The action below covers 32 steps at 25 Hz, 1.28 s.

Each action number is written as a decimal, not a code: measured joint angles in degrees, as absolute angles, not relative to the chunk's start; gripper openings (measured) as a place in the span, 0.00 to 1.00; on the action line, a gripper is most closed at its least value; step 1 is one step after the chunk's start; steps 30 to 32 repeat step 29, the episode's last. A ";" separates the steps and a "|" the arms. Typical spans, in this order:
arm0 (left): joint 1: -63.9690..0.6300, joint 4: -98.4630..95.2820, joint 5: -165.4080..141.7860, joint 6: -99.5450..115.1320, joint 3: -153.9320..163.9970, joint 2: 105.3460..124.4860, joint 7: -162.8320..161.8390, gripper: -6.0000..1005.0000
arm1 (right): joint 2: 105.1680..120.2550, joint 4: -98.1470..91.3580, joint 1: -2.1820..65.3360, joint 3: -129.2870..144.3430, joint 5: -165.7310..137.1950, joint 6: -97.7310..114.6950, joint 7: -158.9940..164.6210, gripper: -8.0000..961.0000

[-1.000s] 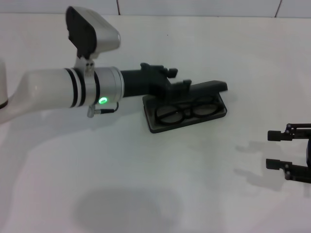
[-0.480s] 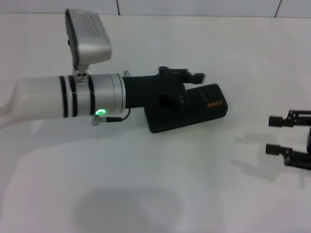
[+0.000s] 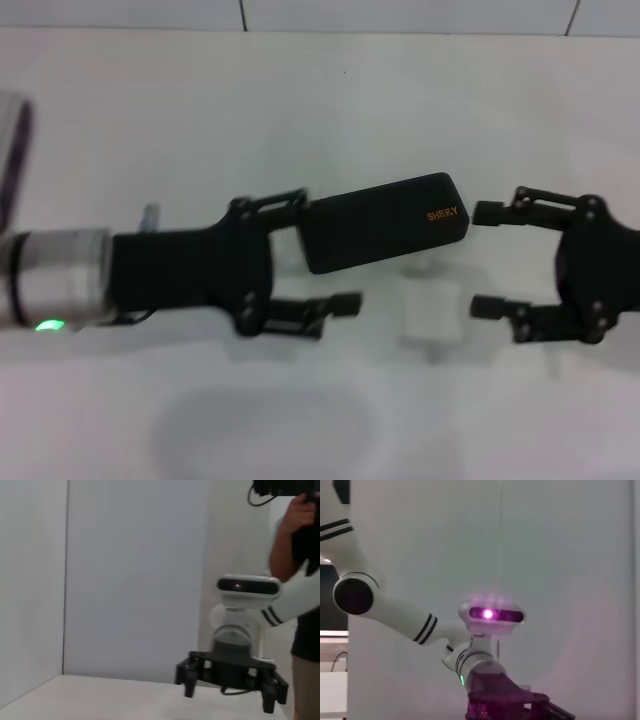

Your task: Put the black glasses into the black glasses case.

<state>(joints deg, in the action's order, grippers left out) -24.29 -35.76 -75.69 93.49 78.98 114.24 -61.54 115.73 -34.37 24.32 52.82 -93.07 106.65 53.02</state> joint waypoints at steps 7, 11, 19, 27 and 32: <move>-21.77 -35.46 -78.63 96.52 76.13 113.74 -59.60 0.88 | 116.00 -28.86 26.13 54.58 -91.87 106.02 46.76 0.84; -21.45 -35.57 -80.74 96.64 75.47 113.94 -59.38 0.88 | 116.09 -26.74 26.81 54.89 -91.84 105.02 43.63 0.90; -19.45 -35.51 -81.48 98.62 72.92 113.30 -56.42 0.88 | 116.18 -24.12 28.09 56.60 -91.83 102.82 41.82 0.92; -18.02 -35.50 -81.89 100.61 70.57 113.42 -54.81 0.88 | 116.19 -23.75 28.27 57.13 -91.84 102.40 41.02 0.92; -18.02 -35.48 -81.95 100.64 70.56 113.52 -54.81 0.88 | 116.19 -23.73 28.28 57.13 -91.84 102.38 41.01 0.92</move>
